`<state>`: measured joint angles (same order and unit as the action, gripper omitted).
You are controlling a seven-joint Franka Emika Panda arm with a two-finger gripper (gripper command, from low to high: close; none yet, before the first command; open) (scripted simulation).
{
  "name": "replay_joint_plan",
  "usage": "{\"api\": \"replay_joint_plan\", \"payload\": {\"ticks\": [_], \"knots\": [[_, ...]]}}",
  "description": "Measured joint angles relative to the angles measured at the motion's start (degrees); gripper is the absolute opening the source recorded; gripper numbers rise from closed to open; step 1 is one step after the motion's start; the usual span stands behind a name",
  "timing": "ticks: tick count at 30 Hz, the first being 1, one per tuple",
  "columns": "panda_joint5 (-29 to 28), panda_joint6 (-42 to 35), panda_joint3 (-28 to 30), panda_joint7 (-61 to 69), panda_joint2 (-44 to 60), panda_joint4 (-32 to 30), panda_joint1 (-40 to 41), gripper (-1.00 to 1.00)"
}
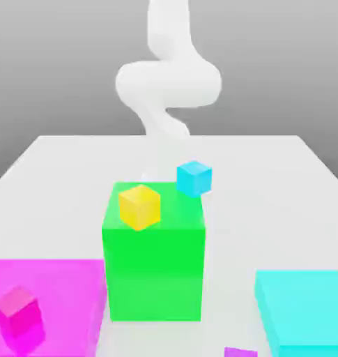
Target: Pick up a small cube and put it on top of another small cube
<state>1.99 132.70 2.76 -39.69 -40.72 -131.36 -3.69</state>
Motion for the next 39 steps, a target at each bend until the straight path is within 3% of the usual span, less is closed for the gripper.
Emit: {"api": "replay_joint_plan", "payload": {"ticks": [11, 20, 27, 34, 37, 38, 39], "knots": [[10.83, 3.94, 9.26, 28.68, 22.91, 1.91, -12.88, 0.00], [17.37, 7.32, 9.83, 50.25, 41.01, 3.38, -17.24, 0.00], [15.66, 11.54, 8.15, 62.43, 53.37, 4.04, -17.64, 0.00], [7.89, 17.06, 8.09, 69.76, 63.95, 4.53, -19.00, 0.00], [8.82, 21.73, 6.64, 71.50, 70.23, 5.82, -18.01, 0.00], [9.24, 23.02, 6.12, 71.87, 71.91, 6.18, -17.59, -1.00], [9.24, 23.02, 6.12, 71.87, 71.91, 6.18, -17.59, -1.00]]}}
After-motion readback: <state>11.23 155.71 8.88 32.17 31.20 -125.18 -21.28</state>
